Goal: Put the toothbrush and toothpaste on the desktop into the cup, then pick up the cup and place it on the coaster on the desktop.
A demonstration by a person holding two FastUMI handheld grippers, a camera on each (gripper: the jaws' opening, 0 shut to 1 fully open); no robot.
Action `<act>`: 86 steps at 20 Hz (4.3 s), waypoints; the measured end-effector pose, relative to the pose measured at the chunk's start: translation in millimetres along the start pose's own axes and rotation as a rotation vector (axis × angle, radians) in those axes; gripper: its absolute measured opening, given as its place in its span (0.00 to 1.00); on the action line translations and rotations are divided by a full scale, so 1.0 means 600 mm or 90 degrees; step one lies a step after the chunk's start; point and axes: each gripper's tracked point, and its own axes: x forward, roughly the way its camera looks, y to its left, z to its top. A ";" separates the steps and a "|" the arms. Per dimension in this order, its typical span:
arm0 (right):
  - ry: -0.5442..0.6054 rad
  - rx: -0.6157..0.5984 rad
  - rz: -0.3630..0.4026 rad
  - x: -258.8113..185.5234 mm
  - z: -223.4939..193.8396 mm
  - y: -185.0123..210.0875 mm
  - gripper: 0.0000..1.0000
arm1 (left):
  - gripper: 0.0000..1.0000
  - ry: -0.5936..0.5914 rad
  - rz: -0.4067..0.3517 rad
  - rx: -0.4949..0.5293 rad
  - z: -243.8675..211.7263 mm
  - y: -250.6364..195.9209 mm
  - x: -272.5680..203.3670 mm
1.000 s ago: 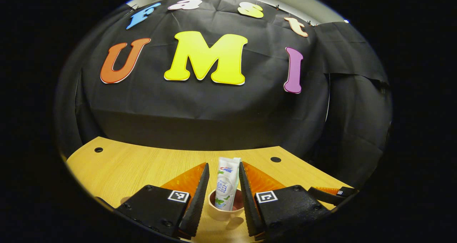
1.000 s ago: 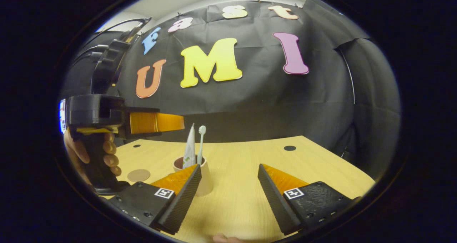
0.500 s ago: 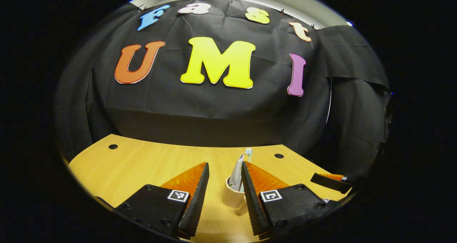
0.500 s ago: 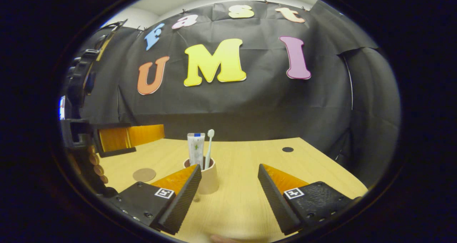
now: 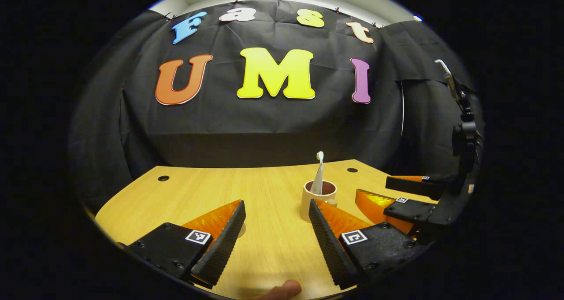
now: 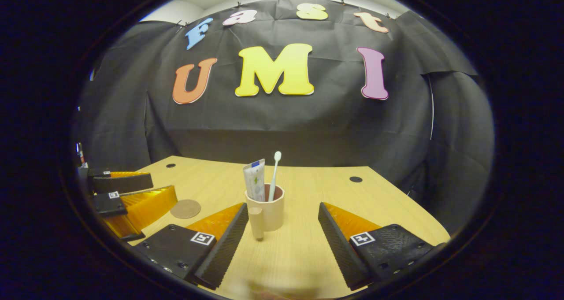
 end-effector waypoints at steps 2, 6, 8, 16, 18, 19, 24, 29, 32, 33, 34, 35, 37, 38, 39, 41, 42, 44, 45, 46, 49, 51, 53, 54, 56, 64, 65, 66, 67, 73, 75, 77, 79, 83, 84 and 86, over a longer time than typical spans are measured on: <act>0.015 -0.005 -0.002 0.006 -0.002 0.009 0.95 | 0.94 -0.003 0.007 0.008 -0.013 0.014 -0.019; 0.054 -0.029 -0.006 0.028 -0.001 0.022 0.95 | 0.94 -0.019 0.021 0.007 -0.032 0.039 -0.048; 0.082 -0.039 0.001 0.043 -0.004 0.033 0.95 | 0.94 -0.027 0.035 0.006 -0.034 0.059 -0.059; 0.261 -0.034 -0.015 0.098 -0.044 0.037 0.96 | 0.94 -0.064 0.070 0.021 -0.031 0.110 -0.099; 0.309 -0.030 -0.023 0.117 -0.053 0.039 0.96 | 0.94 -0.061 0.071 0.018 -0.035 0.116 -0.109; 0.336 -0.031 -0.021 0.121 -0.061 0.043 0.96 | 0.94 -0.064 0.074 0.017 -0.034 0.120 -0.112; 0.494 -0.005 -0.019 0.147 -0.112 0.060 0.89 | 0.95 -0.054 0.082 -0.010 -0.053 0.136 -0.128; 0.562 -0.006 -0.054 0.178 -0.148 0.043 0.82 | 0.95 -0.062 0.087 0.000 -0.054 0.153 -0.142; 0.597 0.003 -0.049 0.184 -0.163 0.048 0.81 | 0.95 -0.059 0.088 -0.015 -0.061 0.159 -0.142; 0.610 0.008 -0.047 0.183 -0.161 0.052 0.81 | 0.95 -0.056 0.086 -0.020 -0.064 0.158 -0.140; 0.627 0.019 -0.046 0.182 -0.165 0.056 0.76 | 0.95 -0.053 0.082 -0.022 -0.067 0.156 -0.140; 0.641 0.029 -0.046 0.180 -0.169 0.060 0.72 | 0.95 -0.048 0.081 -0.022 -0.071 0.156 -0.140; 0.660 0.047 -0.044 0.177 -0.178 0.057 0.56 | 0.95 -0.044 0.082 -0.026 -0.077 0.158 -0.142; 0.659 0.059 -0.049 0.176 -0.173 0.055 0.43 | 0.95 -0.044 0.081 -0.027 -0.078 0.158 -0.143; 0.662 0.058 -0.052 0.175 -0.180 0.054 0.28 | 0.95 -0.046 0.080 -0.027 -0.076 0.156 -0.143; 0.660 0.052 -0.049 0.174 -0.178 0.053 0.28 | 0.95 -0.044 0.075 -0.027 -0.080 0.155 -0.142; 0.662 0.044 -0.050 0.173 -0.178 0.050 0.29 | 0.95 -0.043 0.075 -0.027 -0.080 0.155 -0.144; 0.650 0.035 -0.054 0.173 -0.173 0.045 0.28 | 0.95 -0.043 0.075 -0.024 -0.081 0.154 -0.145; 0.641 0.036 -0.052 0.171 -0.166 0.043 0.28 | 0.95 -0.043 0.074 -0.025 -0.081 0.153 -0.142; 0.631 0.033 -0.052 0.170 -0.157 0.042 0.29 | 0.95 -0.042 0.073 -0.027 -0.083 0.151 -0.144; 0.596 0.011 -0.059 0.157 -0.123 0.036 0.29 | 0.95 -0.041 0.070 -0.029 -0.085 0.150 -0.147; 0.580 -0.001 -0.046 0.150 -0.110 0.050 0.27 | 0.95 -0.045 0.071 -0.029 -0.085 0.150 -0.150; 0.576 -0.013 -0.026 0.138 -0.106 0.074 0.27 | 0.95 -0.045 0.070 -0.031 -0.086 0.149 -0.156; 0.579 -0.019 -0.014 0.132 -0.105 0.091 0.29 | 0.95 -0.045 0.070 -0.031 -0.088 0.149 -0.157; 0.590 -0.016 0.014 0.120 -0.101 0.132 0.27 | 0.95 -0.045 0.074 -0.024 -0.092 0.153 -0.165; 0.586 -0.076 0.086 0.120 -0.098 0.264 0.28 | 0.95 -0.051 0.093 -0.009 -0.105 0.168 -0.195; 0.587 -0.084 0.097 0.118 -0.100 0.283 0.27 | 0.95 -0.054 0.090 -0.009 -0.103 0.165 -0.197; 0.591 -0.090 0.107 0.118 -0.104 0.301 0.27 | 0.95 -0.055 0.090 -0.007 -0.104 0.165 -0.200; 0.593 -0.096 0.114 0.121 -0.112 0.315 0.27 | 0.95 -0.058 0.091 -0.006 -0.104 0.164 -0.206; 0.606 -0.136 0.130 0.137 -0.140 0.380 0.28 | 0.95 -0.066 0.078 -0.008 -0.098 0.148 -0.213; 0.613 -0.148 0.124 0.145 -0.154 0.392 0.28 | 0.95 -0.068 0.072 -0.007 -0.098 0.143 -0.214; 0.615 -0.153 0.117 0.155 -0.162 0.403 0.27 | 0.95 -0.068 0.070 0.002 -0.100 0.144 -0.216; 0.626 -0.161 0.126 0.155 -0.176 0.418 0.28 | 0.95 -0.066 0.077 0.005 -0.100 0.151 -0.216; 0.644 -0.151 0.131 0.157 -0.196 0.415 0.27 | 0.94 -0.048 0.070 -0.002 -0.115 0.145 -0.216; 0.638 -0.139 0.131 0.157 -0.199 0.411 0.28 | 0.94 -0.044 0.066 -0.004 -0.117 0.142 -0.217; 0.619 -0.135 0.147 0.145 -0.183 0.404 0.34 | 0.94 -0.041 0.069 0.000 -0.118 0.144 -0.219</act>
